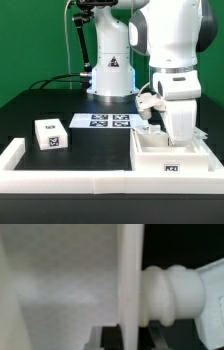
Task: Assemble cabinet
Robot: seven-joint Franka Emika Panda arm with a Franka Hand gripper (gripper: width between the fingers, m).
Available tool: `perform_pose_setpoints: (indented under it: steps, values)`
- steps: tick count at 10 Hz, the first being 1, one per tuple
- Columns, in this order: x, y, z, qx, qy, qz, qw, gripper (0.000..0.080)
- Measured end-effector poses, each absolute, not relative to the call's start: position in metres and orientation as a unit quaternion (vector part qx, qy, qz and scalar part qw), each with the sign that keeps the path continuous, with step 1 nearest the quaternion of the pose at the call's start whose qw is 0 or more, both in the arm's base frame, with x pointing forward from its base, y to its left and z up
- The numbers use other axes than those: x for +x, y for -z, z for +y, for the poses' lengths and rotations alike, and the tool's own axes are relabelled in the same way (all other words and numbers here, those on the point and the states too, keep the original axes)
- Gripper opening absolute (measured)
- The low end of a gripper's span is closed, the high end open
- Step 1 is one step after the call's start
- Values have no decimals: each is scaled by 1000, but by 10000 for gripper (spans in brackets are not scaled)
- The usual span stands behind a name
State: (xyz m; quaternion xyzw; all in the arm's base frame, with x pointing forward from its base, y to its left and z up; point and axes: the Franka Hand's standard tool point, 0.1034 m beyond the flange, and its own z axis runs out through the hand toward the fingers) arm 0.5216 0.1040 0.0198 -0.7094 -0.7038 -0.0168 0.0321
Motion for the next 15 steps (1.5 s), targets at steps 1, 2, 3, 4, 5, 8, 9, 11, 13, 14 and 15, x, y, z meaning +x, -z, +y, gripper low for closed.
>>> perform_pose_setpoints:
  steps: [1, 2, 3, 4, 5, 8, 9, 11, 13, 14, 15]
  values:
    - [522, -20, 107, -709, 18, -704, 32, 38]
    - [521, -21, 110, -714, 22, -699, 30, 38]
    - [521, -20, 110, -717, 23, -696, 29, 38]
    - [520, -20, 109, -718, 23, -695, 30, 38]
    - [521, -20, 109, -718, 23, -695, 30, 38]
    - [521, -20, 108, -719, 23, -694, 30, 416]
    - [520, -20, 107, -720, 23, -693, 30, 599]
    - [511, -28, 103, -719, 22, -694, 27, 724]
    - [501, -48, 105, -715, 25, -698, 19, 783]
    - [494, -60, 108, -713, 28, -701, 14, 796]
    - [484, -69, 112, -709, 30, -704, 10, 797]
